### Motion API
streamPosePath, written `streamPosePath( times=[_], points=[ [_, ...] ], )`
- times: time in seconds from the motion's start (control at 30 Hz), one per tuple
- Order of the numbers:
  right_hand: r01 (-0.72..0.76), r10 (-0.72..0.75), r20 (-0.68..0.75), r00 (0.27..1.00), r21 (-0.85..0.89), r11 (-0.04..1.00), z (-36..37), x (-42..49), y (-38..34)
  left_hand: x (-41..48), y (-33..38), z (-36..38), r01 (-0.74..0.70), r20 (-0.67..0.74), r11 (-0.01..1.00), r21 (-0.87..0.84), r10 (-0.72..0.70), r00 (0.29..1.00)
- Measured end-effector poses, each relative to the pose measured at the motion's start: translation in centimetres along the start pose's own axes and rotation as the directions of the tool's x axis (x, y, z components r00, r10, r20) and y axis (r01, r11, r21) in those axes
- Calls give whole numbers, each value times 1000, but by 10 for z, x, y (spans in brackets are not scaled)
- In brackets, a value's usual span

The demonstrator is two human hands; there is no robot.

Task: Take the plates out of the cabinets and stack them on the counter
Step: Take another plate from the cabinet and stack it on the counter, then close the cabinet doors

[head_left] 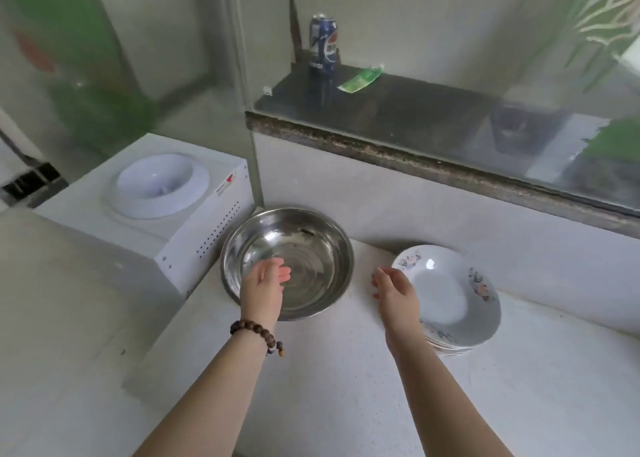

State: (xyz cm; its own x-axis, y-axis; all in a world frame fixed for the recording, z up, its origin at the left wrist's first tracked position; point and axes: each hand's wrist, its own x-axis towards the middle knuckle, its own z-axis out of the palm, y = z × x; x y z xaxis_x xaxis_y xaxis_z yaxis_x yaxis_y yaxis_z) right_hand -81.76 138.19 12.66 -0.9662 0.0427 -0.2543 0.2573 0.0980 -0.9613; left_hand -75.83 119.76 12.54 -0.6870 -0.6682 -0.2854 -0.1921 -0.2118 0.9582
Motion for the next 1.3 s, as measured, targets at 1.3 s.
streamPosePath(
  times=[1.3],
  points=[
    [160,131,940,315,-189,969,504,-345,50,-112,-35,-563,-176,-908,943,-282,-203,367]
  ],
)
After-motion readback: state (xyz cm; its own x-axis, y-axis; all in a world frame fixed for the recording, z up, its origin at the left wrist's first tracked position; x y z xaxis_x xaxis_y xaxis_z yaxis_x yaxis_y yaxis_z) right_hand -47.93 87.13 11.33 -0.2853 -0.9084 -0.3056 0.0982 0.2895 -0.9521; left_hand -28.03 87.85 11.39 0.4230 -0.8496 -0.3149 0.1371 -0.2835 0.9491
